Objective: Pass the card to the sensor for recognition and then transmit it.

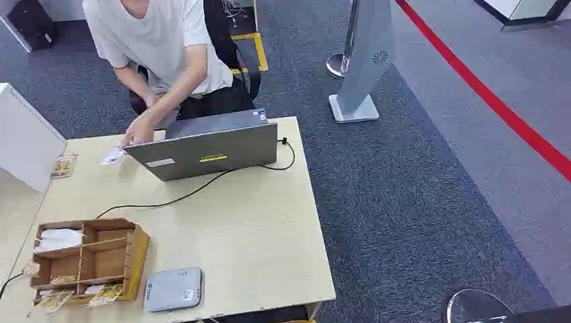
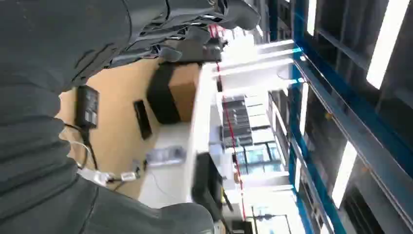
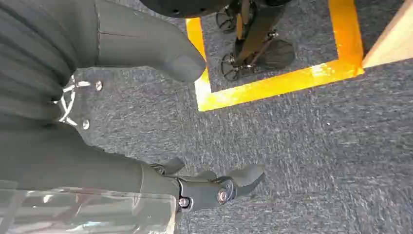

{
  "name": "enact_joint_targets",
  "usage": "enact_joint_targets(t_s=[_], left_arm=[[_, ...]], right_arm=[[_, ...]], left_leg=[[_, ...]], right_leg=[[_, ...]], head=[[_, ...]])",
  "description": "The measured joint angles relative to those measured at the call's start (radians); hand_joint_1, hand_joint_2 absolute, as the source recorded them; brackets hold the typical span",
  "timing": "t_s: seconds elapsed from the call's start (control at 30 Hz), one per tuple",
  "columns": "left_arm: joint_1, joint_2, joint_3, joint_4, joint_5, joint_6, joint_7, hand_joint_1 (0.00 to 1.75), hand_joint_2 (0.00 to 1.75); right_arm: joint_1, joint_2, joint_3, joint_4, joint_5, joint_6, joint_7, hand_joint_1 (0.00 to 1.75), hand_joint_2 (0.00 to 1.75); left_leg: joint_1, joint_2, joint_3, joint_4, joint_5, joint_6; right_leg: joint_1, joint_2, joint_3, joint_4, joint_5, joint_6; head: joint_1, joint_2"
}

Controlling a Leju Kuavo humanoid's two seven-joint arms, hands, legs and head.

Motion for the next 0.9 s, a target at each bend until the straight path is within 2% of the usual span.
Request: enact_joint_targets(t_s=[0.9], left_arm=[[-0.351,0.352,-0.617,0.065,-0.393,-0.301,0.419,0.0,1.75]], right_arm=[[-0.044,-0.007,-0.069,0.105,0.137,0.023,-0.011,0.0,1.75]], left_leg=[[0.0,0.0,-0.001,0.0,0.001,0.0]], right_leg=[[0.0,0.0,-0.001,0.0,0.001,0.001]], head=[[0.0,0.0]])
